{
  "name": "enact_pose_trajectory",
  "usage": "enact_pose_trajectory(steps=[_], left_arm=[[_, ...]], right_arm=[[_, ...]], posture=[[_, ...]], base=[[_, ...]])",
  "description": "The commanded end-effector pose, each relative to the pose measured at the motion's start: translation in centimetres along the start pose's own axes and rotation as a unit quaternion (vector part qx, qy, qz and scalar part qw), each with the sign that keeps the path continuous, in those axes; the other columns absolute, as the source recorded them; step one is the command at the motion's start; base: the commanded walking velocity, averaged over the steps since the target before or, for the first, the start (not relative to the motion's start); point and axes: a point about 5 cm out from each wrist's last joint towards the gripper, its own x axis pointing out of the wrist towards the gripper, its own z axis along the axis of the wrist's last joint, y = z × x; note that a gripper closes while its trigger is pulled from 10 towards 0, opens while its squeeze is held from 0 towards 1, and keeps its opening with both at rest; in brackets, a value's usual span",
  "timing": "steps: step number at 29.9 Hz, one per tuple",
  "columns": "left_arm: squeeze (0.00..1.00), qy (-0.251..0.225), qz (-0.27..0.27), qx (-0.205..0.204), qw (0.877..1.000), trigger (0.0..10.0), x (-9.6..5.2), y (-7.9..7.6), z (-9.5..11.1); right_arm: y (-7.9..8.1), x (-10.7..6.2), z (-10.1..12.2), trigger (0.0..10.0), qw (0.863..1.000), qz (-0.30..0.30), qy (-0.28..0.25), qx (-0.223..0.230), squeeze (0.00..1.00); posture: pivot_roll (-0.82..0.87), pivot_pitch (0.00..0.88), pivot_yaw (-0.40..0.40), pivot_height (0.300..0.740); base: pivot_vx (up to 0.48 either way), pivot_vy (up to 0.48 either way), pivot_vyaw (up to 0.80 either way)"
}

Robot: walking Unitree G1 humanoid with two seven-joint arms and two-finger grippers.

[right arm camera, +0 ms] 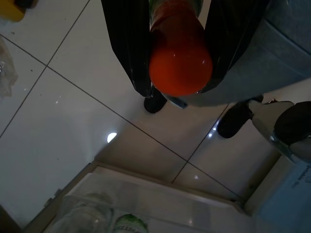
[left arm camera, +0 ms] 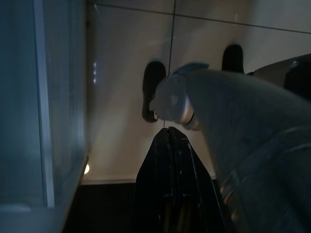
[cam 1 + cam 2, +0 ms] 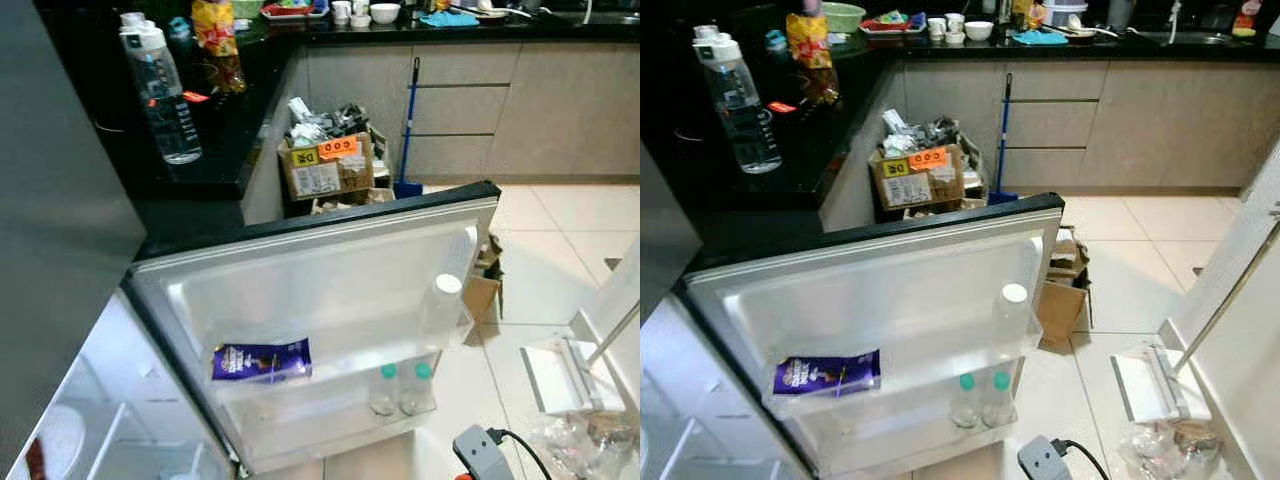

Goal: Restocking fridge

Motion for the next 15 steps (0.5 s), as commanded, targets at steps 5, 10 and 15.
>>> enact_pose_trajectory(steps=[5, 10, 15], left_arm=[[0.0, 0.0, 0.002, 0.0, 1.0, 10.0, 0.1, -0.2, -0.11], [0.0, -0.004, 0.009, -0.004, 1.0, 10.0, 0.02, 0.07, 0.07], [0.0, -0.009, 0.009, -0.002, 1.0, 10.0, -0.08, 0.33, 0.44]], right_arm=[[0.26, -0.09, -0.58, 10.0, 1.0, 0.002, 0.012, 0.006, 0.0], [0.29, -0.11, -0.66, 10.0, 1.0, 0.001, 0.013, 0.007, 0.0], [0.27, -0.13, -0.7, 10.0, 1.0, 0.001, 0.014, 0.007, 0.0]], posture=[[-0.08, 0.0, -0.016, 0.74], [-0.08, 0.0, -0.017, 0.74], [-0.08, 0.0, -0.017, 0.74]], base=[[-0.273, 0.0, 0.0], [0.0, 0.0, 0.0], [0.0, 0.0, 0.0]])
